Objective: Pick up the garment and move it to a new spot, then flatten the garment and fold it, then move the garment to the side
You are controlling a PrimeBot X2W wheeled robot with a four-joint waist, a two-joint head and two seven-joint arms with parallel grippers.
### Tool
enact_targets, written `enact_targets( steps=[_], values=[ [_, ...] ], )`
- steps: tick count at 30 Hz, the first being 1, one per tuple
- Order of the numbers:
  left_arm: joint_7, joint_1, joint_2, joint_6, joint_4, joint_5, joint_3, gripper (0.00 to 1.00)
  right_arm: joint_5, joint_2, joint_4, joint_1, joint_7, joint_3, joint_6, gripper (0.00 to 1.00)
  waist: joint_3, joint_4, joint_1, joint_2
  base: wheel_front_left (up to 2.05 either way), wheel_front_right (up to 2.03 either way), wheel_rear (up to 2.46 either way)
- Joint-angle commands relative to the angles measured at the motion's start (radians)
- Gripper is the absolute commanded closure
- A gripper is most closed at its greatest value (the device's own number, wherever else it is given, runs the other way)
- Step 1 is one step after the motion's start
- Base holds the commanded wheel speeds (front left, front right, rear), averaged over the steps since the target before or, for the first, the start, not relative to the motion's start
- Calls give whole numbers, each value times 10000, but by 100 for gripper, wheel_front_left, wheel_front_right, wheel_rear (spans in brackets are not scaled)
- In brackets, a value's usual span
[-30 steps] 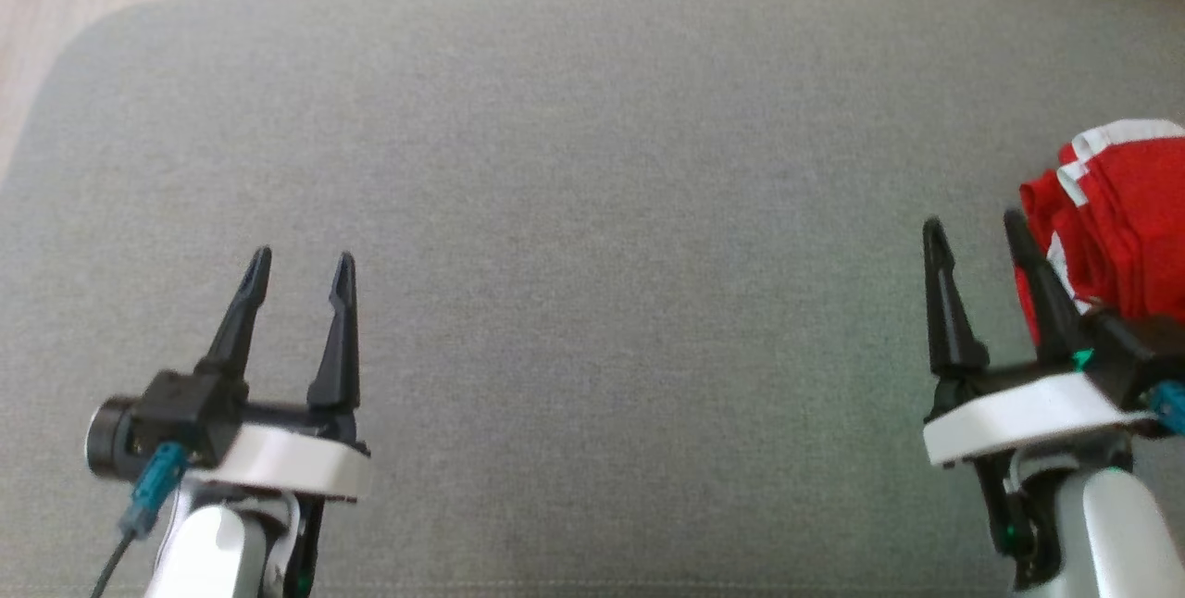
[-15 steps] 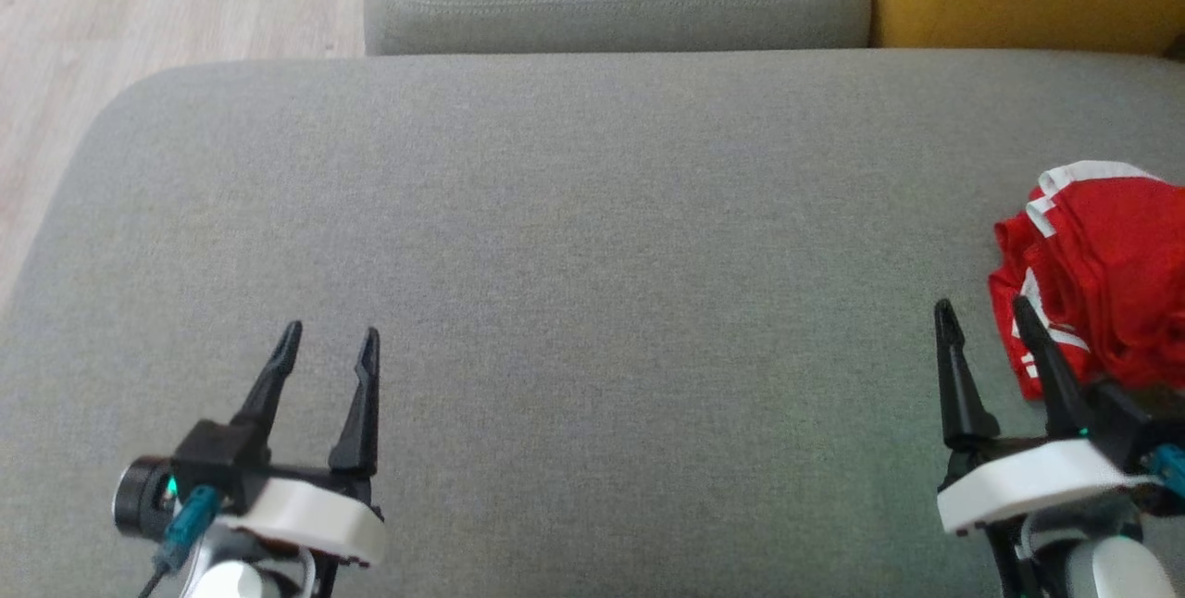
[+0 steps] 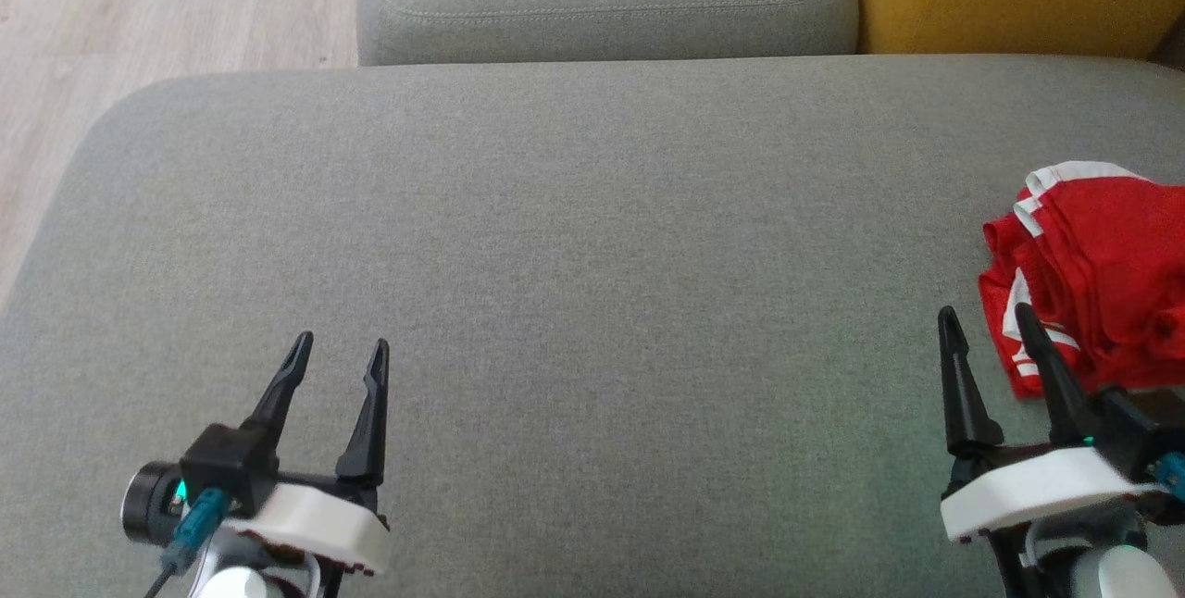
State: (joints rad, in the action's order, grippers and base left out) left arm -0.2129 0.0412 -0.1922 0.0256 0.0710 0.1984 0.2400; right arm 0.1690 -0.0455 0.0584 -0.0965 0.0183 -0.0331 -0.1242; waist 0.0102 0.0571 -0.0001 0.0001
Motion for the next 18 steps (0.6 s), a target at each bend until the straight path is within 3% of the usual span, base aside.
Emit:
enact_targets(
  steps=[1, 18],
  values=[
    [-21, -366, -213, 26, -297, 77, -358, 0, 82, -47, 386, 160, 2, 224, -65, 0, 19, 0, 1, -1, 0, 0, 0],
    [-103, -496, -256, 87, -248, 187, -273, 0, 142, -47, 396, 142, 64, 199, -65, 0, 206, 1, 1, -1, 0, 0, 0]
  ],
)
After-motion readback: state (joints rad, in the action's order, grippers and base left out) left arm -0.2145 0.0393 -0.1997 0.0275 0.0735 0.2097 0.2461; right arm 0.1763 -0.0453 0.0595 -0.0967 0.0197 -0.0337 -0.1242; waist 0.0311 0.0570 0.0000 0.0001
